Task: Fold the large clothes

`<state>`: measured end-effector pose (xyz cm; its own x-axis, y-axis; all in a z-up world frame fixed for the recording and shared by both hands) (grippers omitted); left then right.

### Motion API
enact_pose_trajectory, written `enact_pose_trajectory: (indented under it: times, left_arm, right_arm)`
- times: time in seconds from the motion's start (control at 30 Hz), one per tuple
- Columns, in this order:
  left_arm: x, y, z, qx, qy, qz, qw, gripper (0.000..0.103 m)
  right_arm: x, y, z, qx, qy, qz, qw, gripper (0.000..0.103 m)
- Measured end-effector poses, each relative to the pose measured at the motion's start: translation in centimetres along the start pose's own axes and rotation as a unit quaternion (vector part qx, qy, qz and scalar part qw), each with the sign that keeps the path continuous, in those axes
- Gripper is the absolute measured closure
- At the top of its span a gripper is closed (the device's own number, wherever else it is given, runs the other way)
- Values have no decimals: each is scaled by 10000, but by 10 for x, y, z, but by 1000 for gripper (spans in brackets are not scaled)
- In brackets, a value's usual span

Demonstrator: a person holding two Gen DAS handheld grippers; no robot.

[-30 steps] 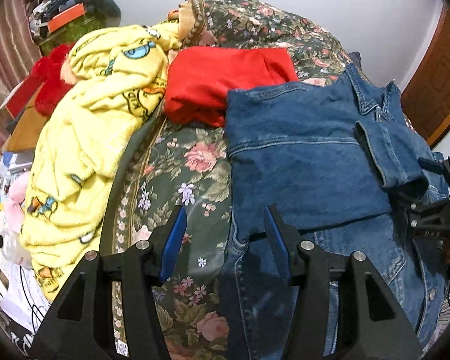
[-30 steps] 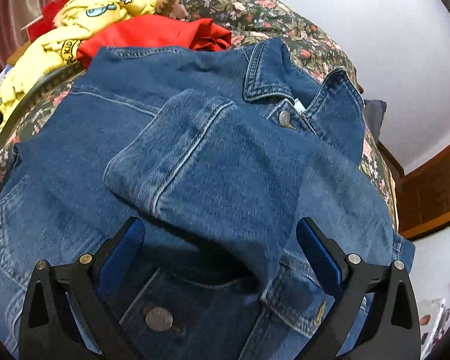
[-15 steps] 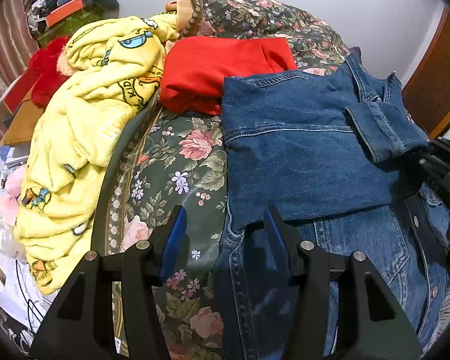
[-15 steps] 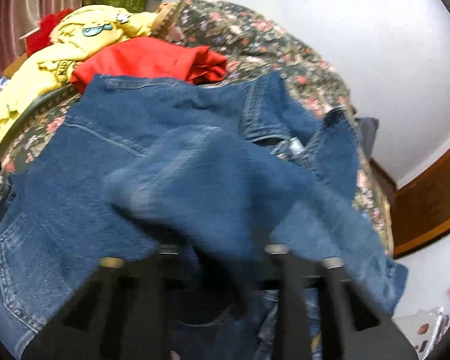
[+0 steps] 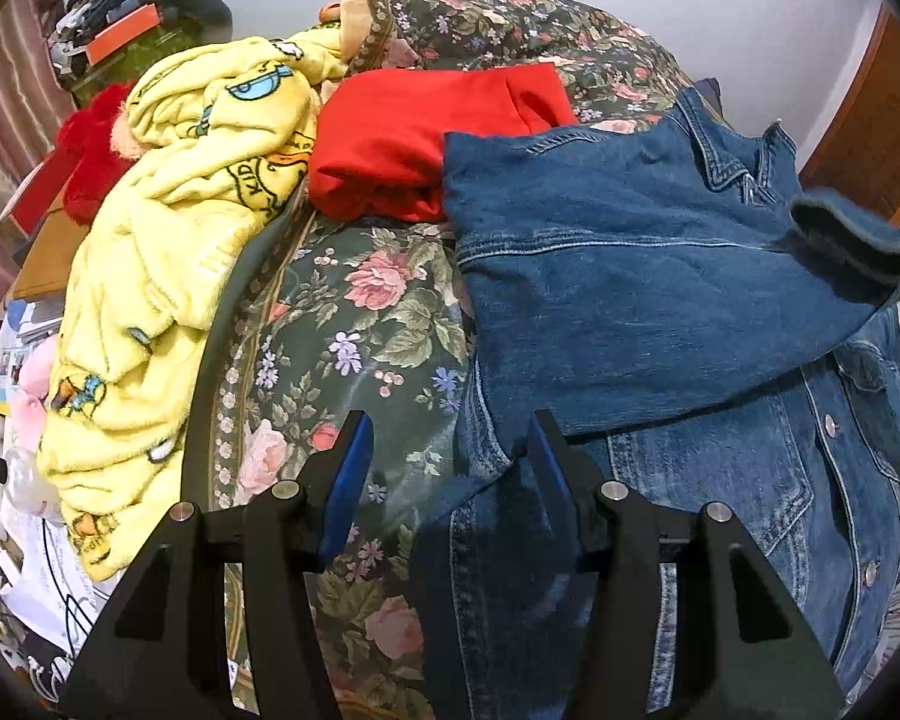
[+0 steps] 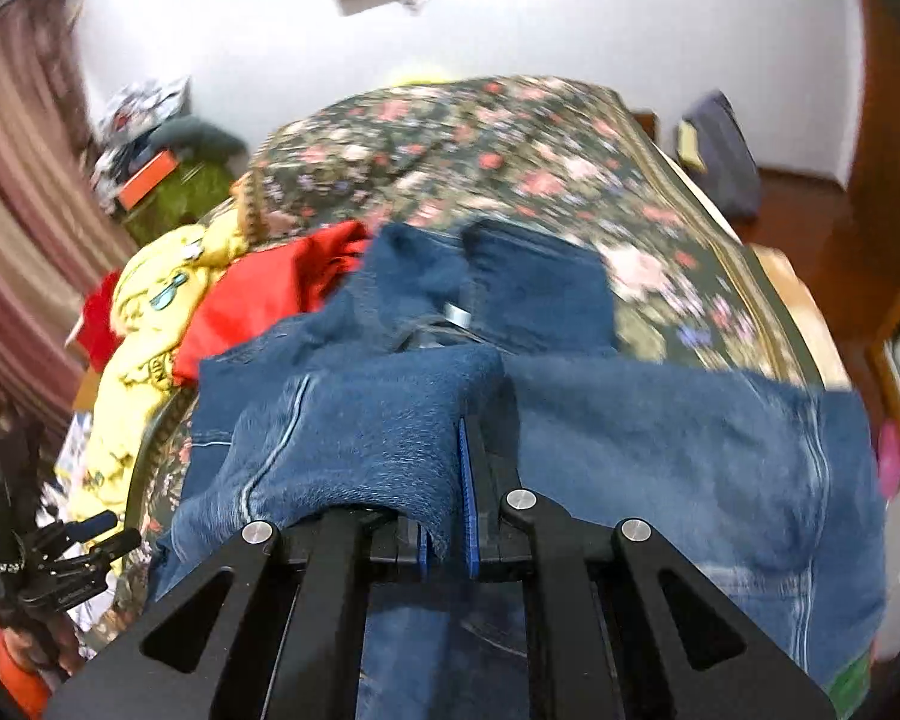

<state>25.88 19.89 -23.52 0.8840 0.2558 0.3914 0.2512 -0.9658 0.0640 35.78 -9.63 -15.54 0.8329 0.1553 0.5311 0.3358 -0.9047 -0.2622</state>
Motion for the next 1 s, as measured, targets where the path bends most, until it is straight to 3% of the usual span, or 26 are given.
enact_pose_trajectory:
  times: [0.13,0.27,0.43,0.57,0.67,0.83,1.0]
  left_arm:
    - [-1,8,1,12,-38,64,10000,50]
    - [-2,17,2,51,-53,184,9998,50]
    - [-1,27,0,43,-49,347,9994,50]
    - [2,37,-4,-42,22,452,9990,50]
    - [5,48,-7,-144,76,546,9984,50]
    - [3,64,-5,-238,63,695,9973,50]
    - [-3,71,-3,-190,19,838,9963,50]
  right_arm:
    - [-26,37,16,-2,-455,403,9982,95]
    - [-47,56,27,-129,-751,548,9956,69]
    - [-52,54,18,-327,-625,364,9968,52]
    - [-54,38,9,-910,-600,-335,9935,51]
    - [-60,16,1,-1445,-543,-1169,9811,51]
    - [-79,-8,-3,-1736,-483,-2180,9592,51]
    - [-77,-24,11,-2157,-421,-2556,9415,51]
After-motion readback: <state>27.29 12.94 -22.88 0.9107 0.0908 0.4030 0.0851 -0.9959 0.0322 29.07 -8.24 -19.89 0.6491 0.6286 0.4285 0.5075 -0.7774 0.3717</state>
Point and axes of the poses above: each gripper's, at about its wrist camera, not at the fingertips, and z roughly the way its jaws point, y to its right, x to its top, the point moved 1 cm from there along z, roughly the way its jaws point, and after that the axes turned 6 degrees about -y, right-handed, at the moved point
